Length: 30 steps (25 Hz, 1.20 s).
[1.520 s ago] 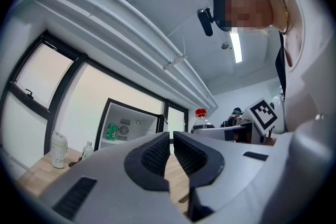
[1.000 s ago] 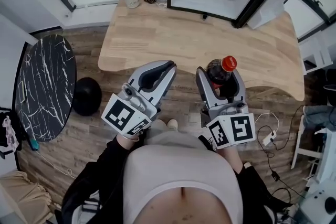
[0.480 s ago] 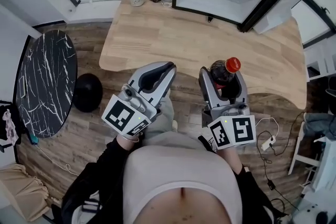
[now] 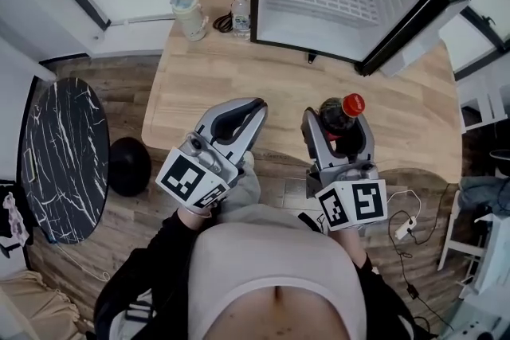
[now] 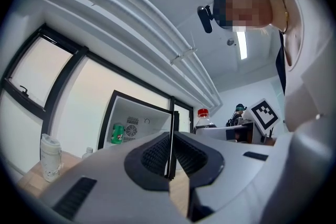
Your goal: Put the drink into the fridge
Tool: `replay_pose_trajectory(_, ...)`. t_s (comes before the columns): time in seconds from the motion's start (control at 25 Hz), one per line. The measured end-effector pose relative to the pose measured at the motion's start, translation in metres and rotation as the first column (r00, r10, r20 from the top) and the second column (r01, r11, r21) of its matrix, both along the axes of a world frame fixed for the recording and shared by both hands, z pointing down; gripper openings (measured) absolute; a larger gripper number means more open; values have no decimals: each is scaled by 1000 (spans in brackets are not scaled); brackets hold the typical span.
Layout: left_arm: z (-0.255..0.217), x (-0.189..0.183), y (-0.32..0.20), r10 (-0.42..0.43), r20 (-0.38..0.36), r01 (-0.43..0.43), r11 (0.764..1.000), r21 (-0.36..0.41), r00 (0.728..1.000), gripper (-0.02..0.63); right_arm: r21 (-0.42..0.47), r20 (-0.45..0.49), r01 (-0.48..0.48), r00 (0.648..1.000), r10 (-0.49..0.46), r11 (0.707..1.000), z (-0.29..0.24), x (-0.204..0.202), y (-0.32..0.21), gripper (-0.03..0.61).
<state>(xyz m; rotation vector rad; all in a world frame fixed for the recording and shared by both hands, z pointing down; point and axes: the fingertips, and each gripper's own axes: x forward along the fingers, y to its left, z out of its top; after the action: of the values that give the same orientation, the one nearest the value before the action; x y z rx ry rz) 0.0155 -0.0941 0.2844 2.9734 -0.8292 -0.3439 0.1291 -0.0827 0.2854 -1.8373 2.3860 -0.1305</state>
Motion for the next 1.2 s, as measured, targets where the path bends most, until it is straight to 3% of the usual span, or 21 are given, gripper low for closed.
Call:
replay_pose_trajectory(0.64,-8,18,-135,86,10,-86,996,6,996,28,5,25,-71,997,71,997,-7,14,-132,322)
replay_pose_trajectory(0.88,-4,20,-164,103,17,-103,995,-10,995,26,20,9,-73,997,73,997,-12,16,-161,322)
replay_pose_trajectory(1.2,-6,37,-165,81,-1,-81,996,-22,997,28,-12,15,-24,1000,24,1000,-9,24,-167,322)
